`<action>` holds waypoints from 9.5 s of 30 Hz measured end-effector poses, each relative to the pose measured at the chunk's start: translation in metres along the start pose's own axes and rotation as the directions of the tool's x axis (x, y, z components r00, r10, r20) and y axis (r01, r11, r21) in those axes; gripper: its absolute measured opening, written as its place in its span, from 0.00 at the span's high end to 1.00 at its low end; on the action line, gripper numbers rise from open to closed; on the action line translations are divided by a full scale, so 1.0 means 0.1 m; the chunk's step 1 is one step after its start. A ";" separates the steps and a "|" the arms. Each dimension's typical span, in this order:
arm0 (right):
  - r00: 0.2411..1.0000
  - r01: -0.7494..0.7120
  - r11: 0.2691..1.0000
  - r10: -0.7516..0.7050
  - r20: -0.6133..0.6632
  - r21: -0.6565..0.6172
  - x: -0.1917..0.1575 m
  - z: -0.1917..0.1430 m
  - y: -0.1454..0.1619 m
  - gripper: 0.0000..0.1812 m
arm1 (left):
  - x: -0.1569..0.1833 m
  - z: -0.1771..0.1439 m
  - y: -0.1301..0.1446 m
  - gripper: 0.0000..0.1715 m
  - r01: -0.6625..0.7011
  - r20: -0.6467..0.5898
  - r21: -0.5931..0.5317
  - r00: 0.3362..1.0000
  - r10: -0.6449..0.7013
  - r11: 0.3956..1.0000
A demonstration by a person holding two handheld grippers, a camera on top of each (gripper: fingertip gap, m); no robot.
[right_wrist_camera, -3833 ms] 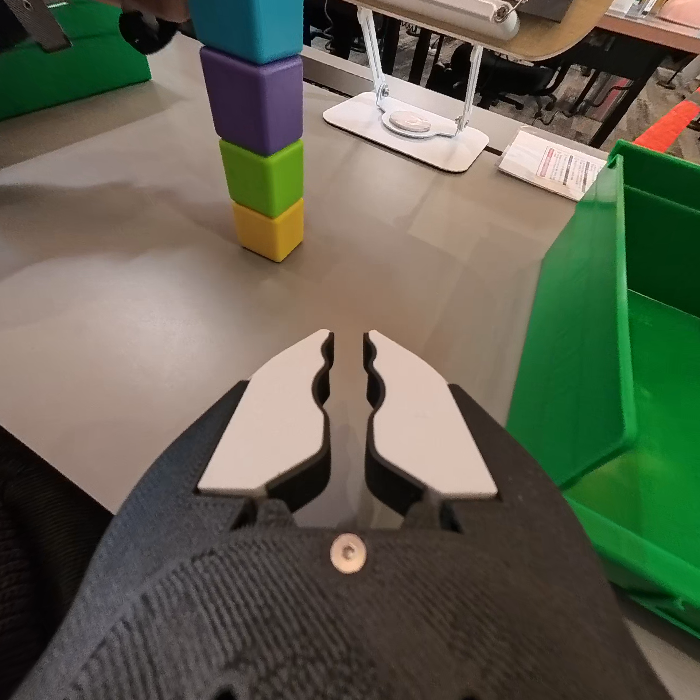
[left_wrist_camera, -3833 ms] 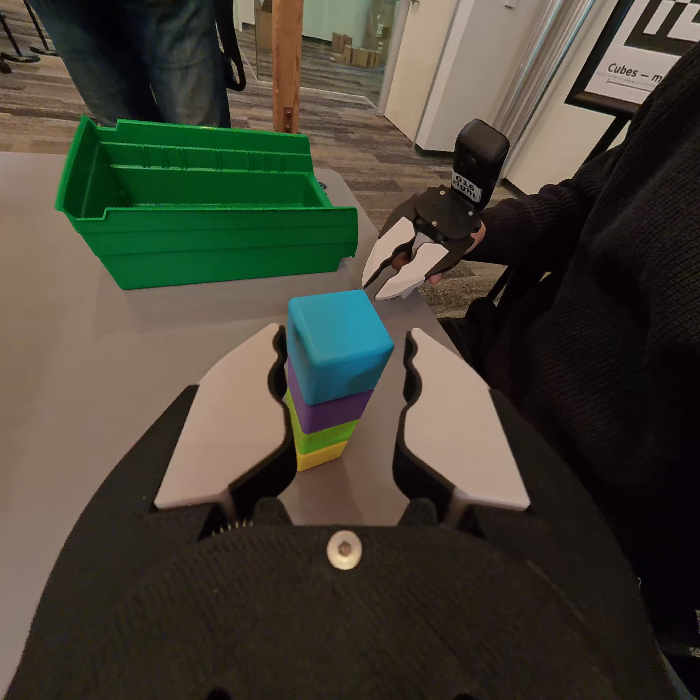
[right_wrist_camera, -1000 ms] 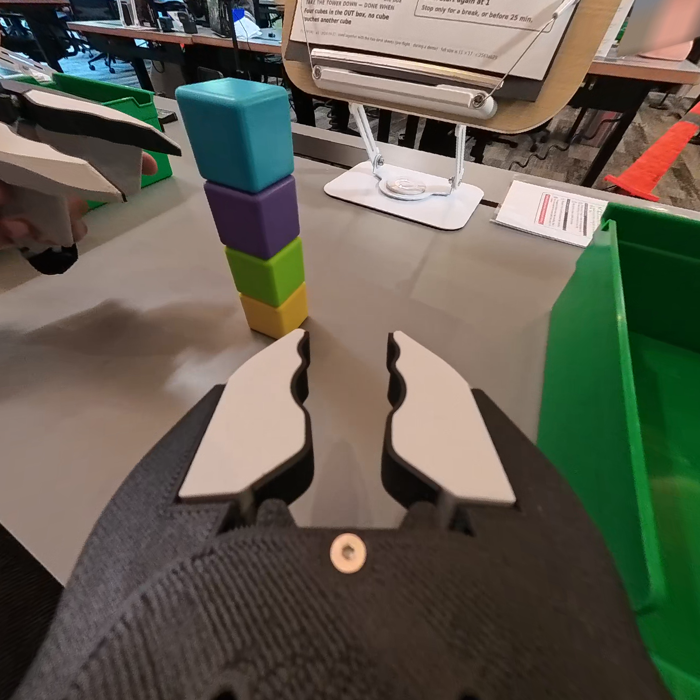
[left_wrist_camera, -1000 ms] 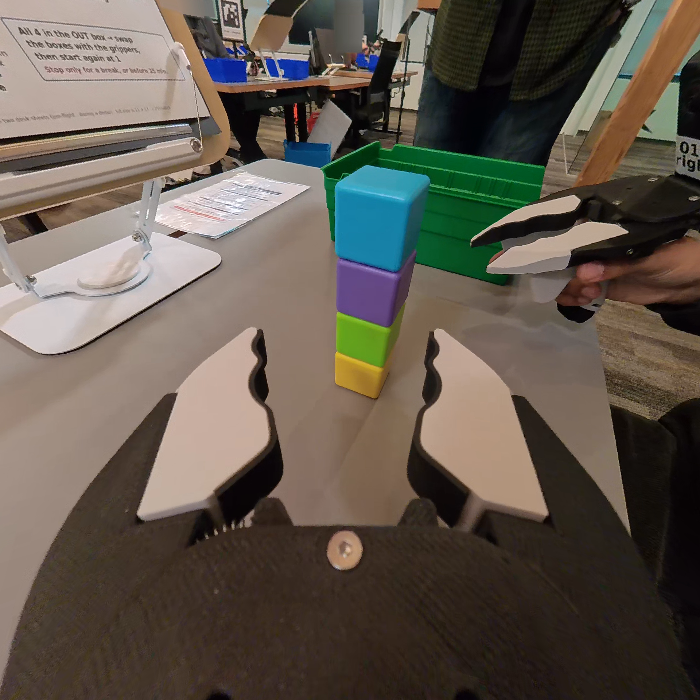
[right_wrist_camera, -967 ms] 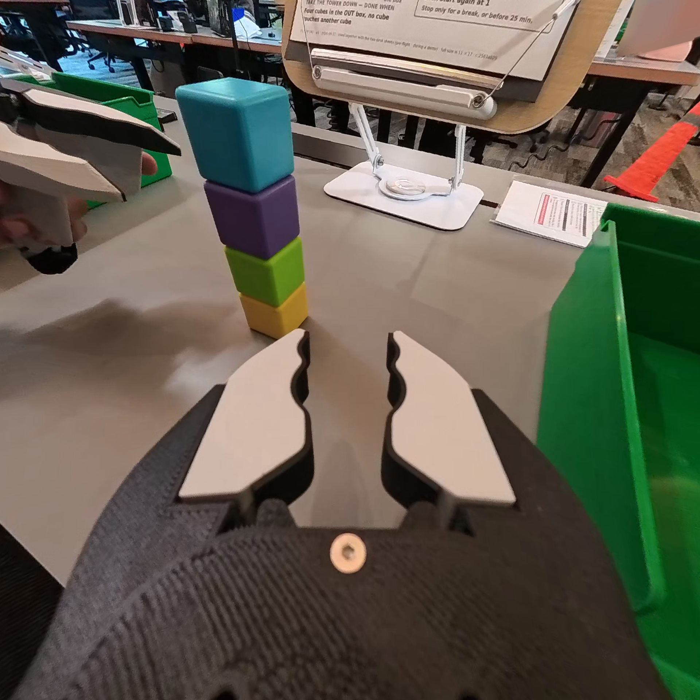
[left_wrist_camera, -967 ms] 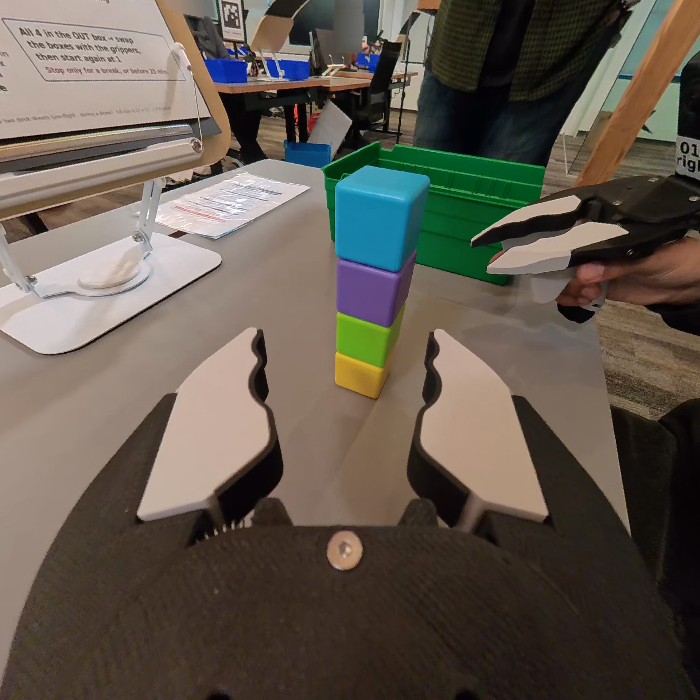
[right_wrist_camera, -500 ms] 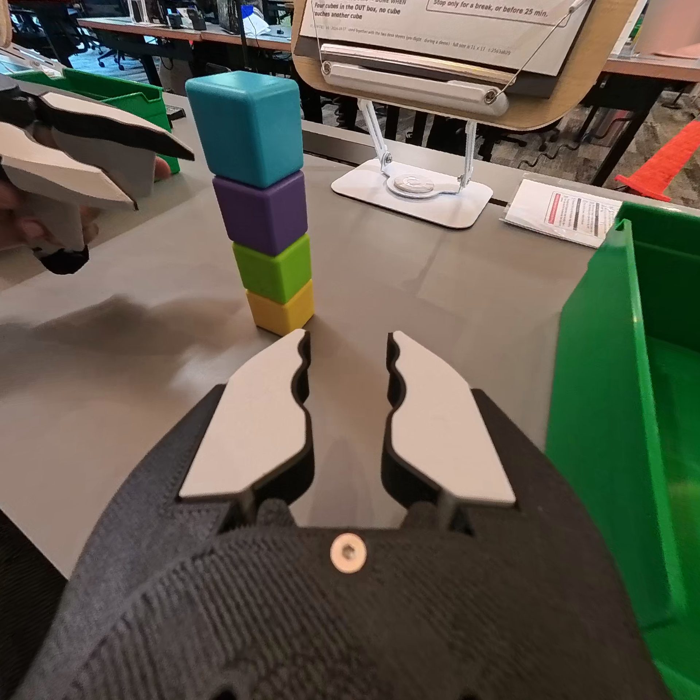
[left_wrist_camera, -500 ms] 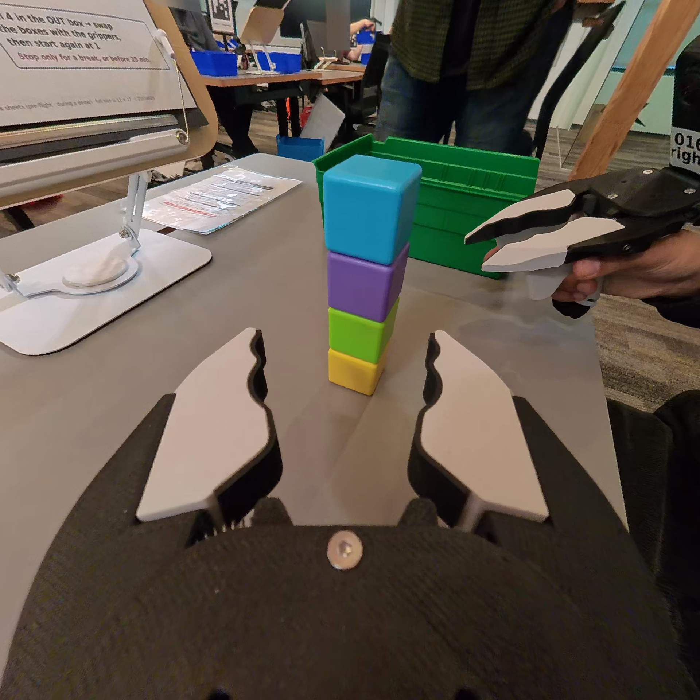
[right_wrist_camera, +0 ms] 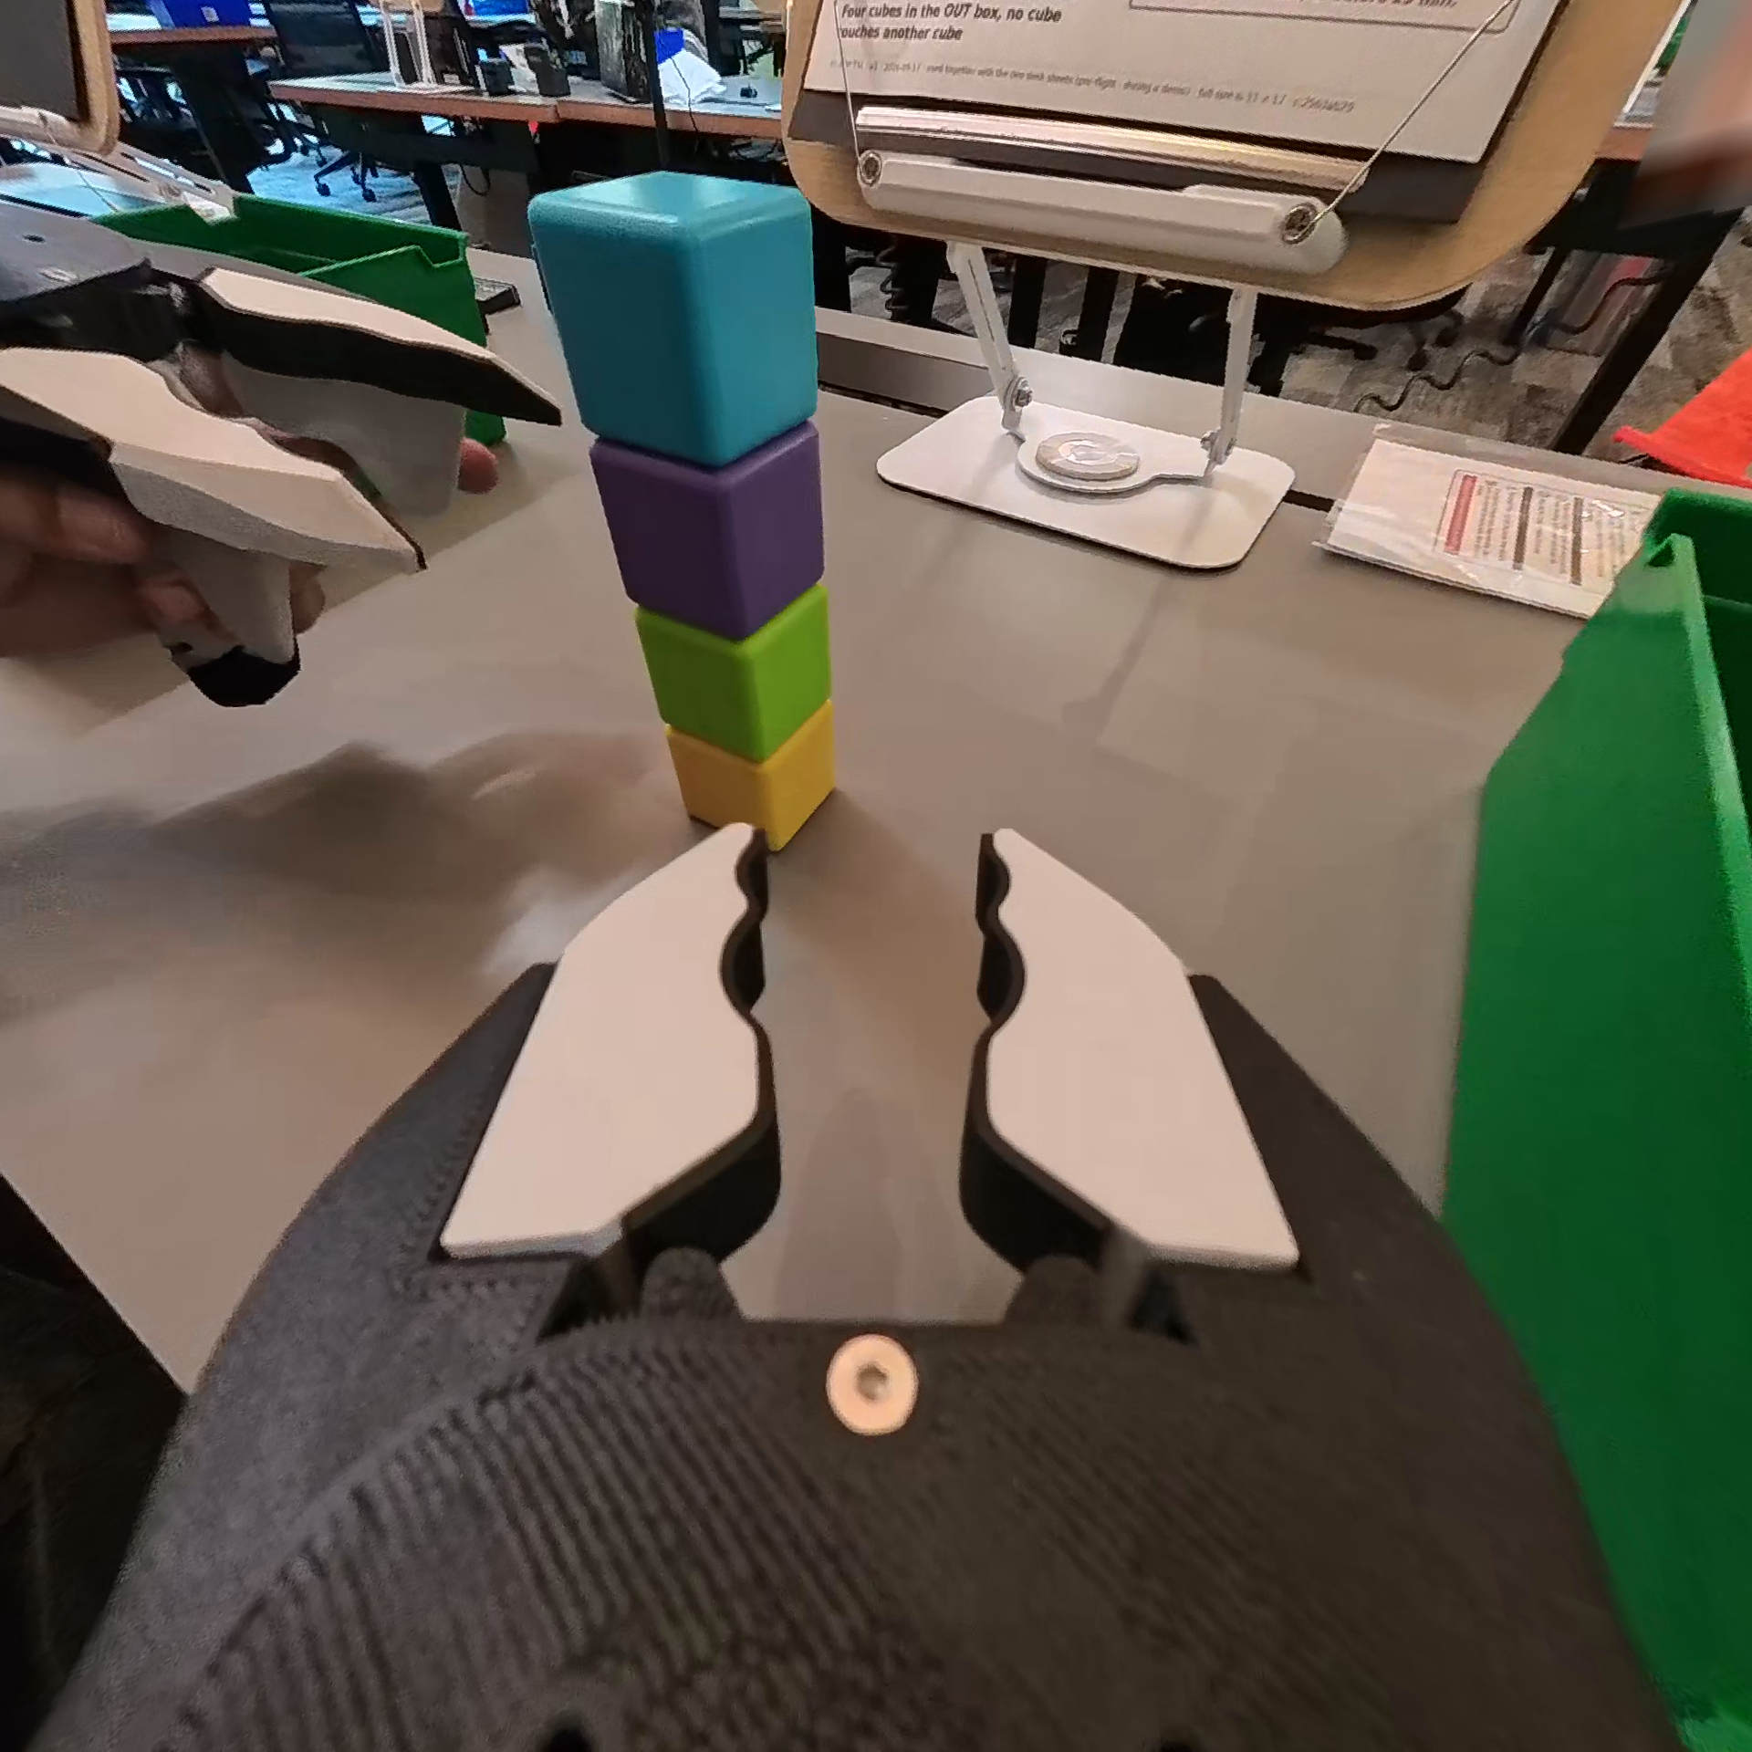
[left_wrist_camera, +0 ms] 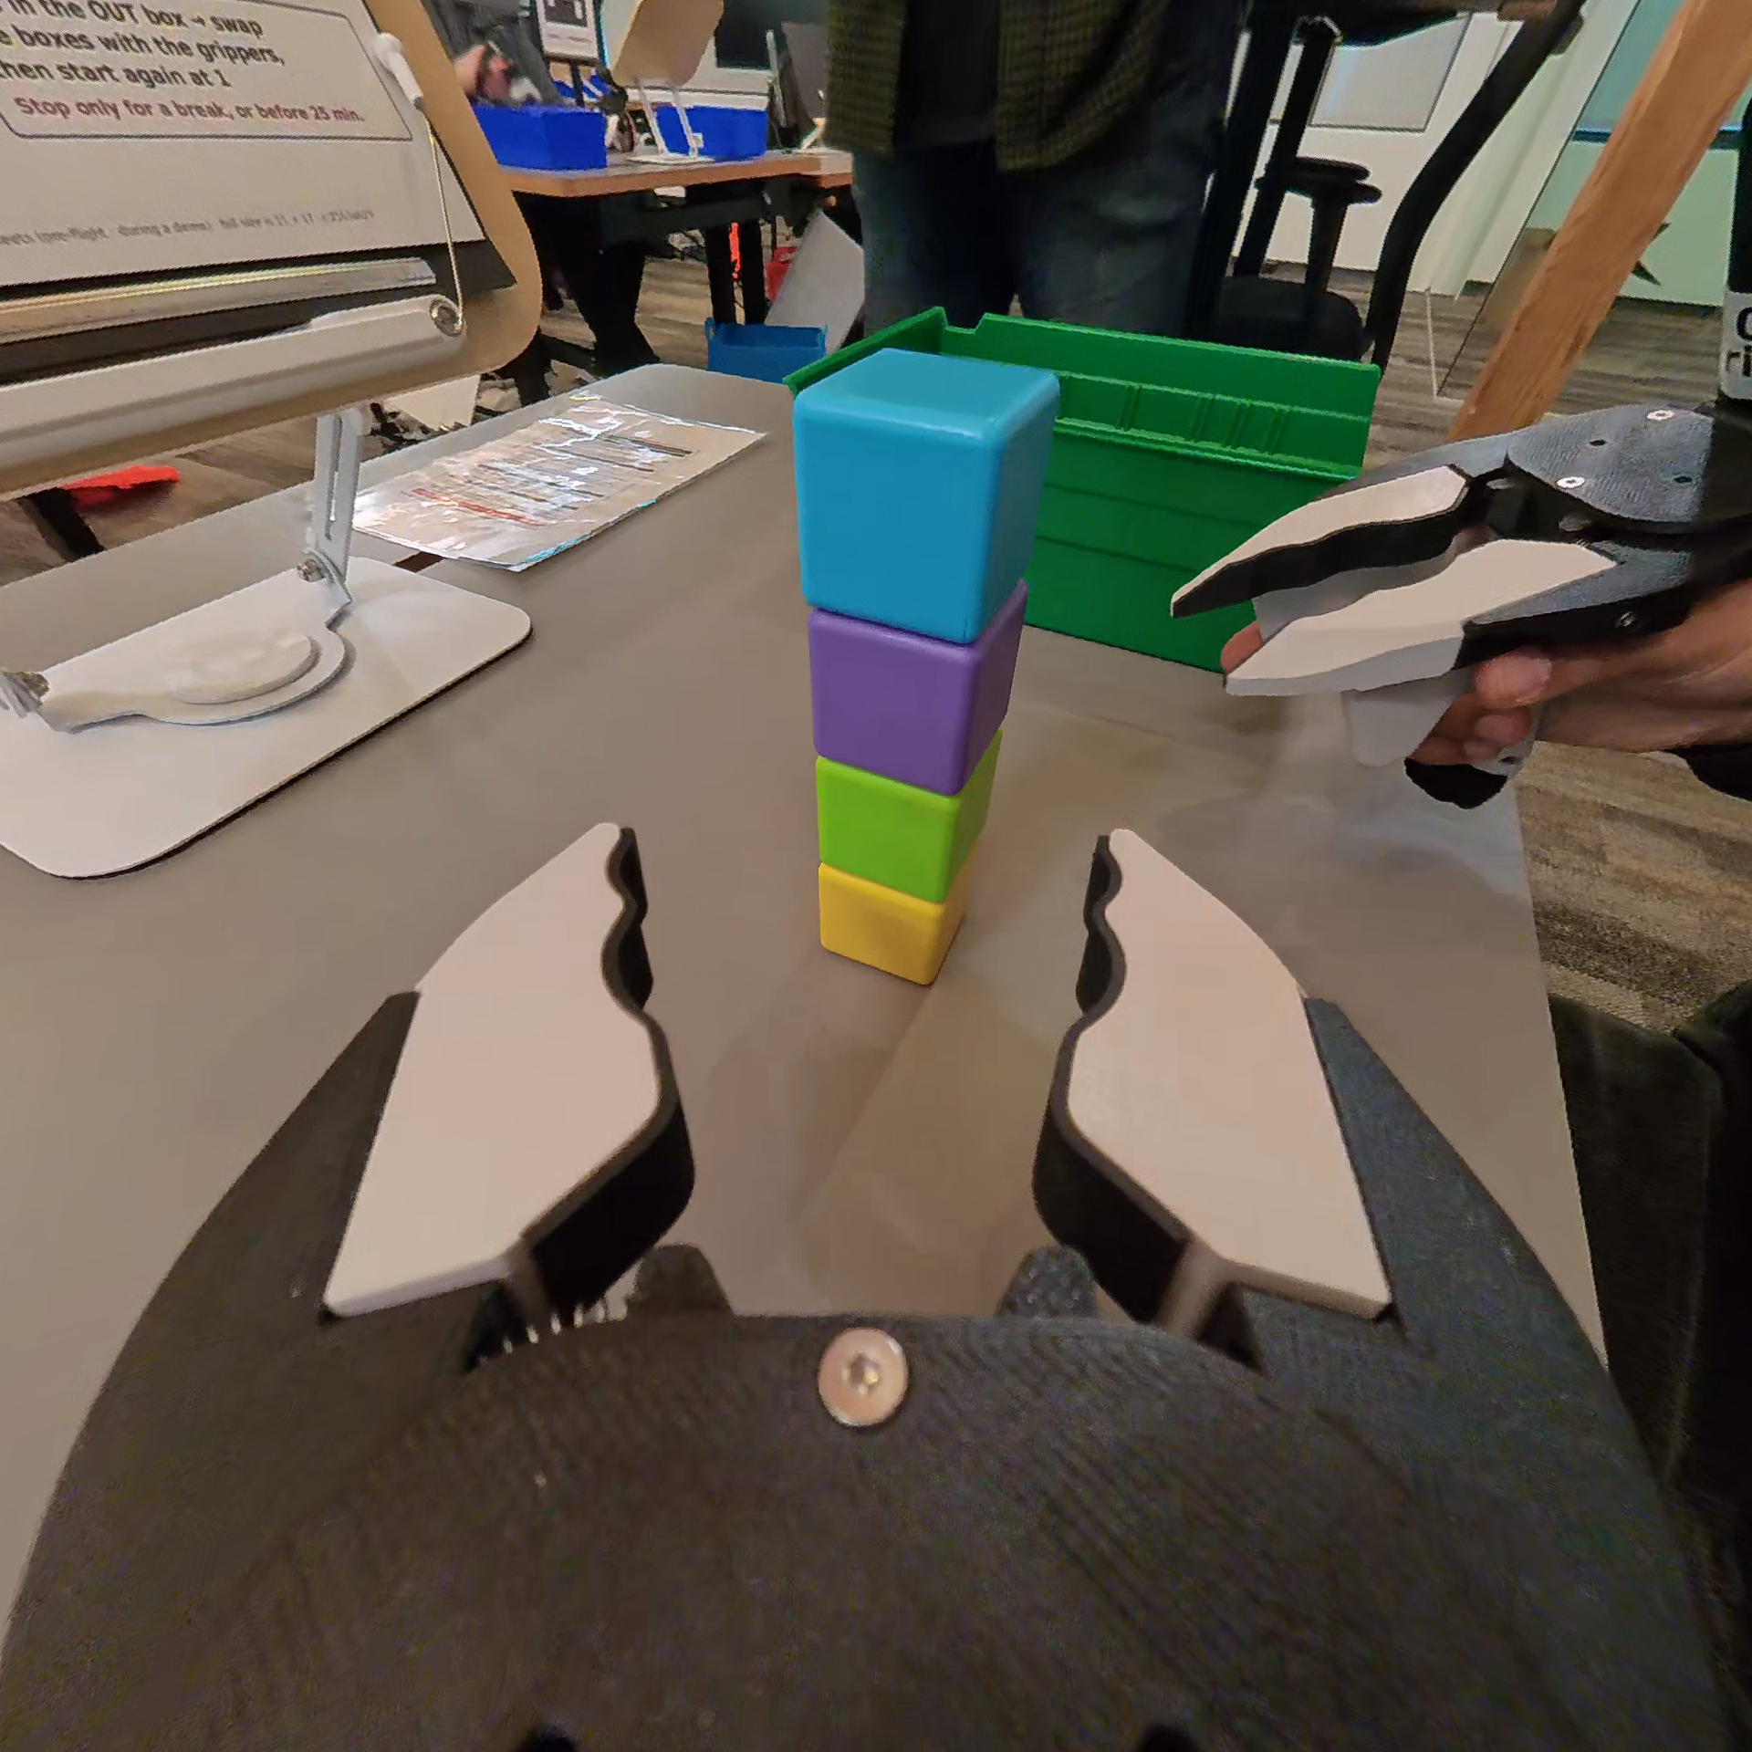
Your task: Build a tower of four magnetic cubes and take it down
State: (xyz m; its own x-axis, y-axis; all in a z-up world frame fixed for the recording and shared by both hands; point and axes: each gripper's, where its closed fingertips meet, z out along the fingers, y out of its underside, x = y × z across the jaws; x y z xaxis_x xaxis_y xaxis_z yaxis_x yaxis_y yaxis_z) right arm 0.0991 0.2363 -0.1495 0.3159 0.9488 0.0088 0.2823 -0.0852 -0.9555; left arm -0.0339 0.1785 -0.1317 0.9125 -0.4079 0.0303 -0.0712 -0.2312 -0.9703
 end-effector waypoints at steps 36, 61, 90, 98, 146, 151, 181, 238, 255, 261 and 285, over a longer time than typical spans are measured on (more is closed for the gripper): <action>0.958 -0.277 0.950 0.284 -0.032 0.144 0.10 -0.03 -0.34 1.00 | -0.31 -0.23 -0.29 0.93 0.196 0.110 0.242 0.967 -0.228 0.950; 0.957 -0.265 0.963 0.268 -0.110 0.043 0.21 -0.04 -0.13 1.00 | -0.20 -0.14 -0.23 1.00 0.116 0.204 0.222 0.965 -0.163 0.968; 0.988 -0.154 0.988 0.154 -0.016 -0.026 -0.02 0.14 -0.02 0.60 | -0.01 0.14 0.20 0.51 0.308 0.046 -0.012 0.951 -0.307 0.951; 0.982 -0.191 0.979 0.191 -0.002 -0.065 -0.03 0.17 0.10 0.55 | 0.02 0.16 0.21 0.51 0.257 0.038 -0.017 0.966 -0.256 0.966; 0.774 -0.159 0.961 -0.021 0.633 0.226 -0.34 0.66 -1.10 0.55 | 0.22 0.72 -0.15 0.55 0.102 -0.339 0.093 0.939 -0.064 0.990; 0.772 -0.069 0.973 -0.087 0.630 0.219 -0.44 0.77 -0.99 0.58 | 0.13 0.73 -0.08 0.65 0.053 -0.282 0.112 0.959 -0.019 0.992; 0.734 -0.138 0.957 -0.075 0.675 0.256 -0.43 0.85 -0.95 0.72 | 0.12 0.71 -0.07 0.71 0.027 -0.313 0.079 0.950 -0.001 0.997; 0.984 0.011 0.582 -0.153 -0.097 -0.813 2.74 0.58 0.48 0.62 | 0.06 0.64 -0.09 0.66 0.042 -0.261 0.113 0.965 -0.011 0.993; 0.995 0.093 0.930 -0.100 0.000 -0.357 1.58 0.42 -1.01 0.62 | 0.10 0.64 -0.05 0.58 0.047 -0.262 0.080 0.965 -0.025 0.996; 0.986 0.164 0.953 -0.151 0.070 -0.256 0.84 0.55 -1.07 0.60 | 0.11 0.64 -0.02 0.54 0.048 -0.253 0.059 0.967 -0.032 0.997; 0.889 0.034 0.998 -0.056 0.455 0.057 -0.29 0.72 -0.72 0.59 | 0.12 0.75 0.25 0.46 0.075 -0.234 -0.141 0.966 -0.107 0.987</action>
State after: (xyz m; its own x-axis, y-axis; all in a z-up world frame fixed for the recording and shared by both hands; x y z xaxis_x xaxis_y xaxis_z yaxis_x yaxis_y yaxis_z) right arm 0.0050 0.2371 -0.1023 -0.1476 0.9864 -0.0728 0.2402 -0.0356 -0.9701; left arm 0.0056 0.2334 -0.1736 0.7951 -0.5763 0.1890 -0.0587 -0.3834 -0.9217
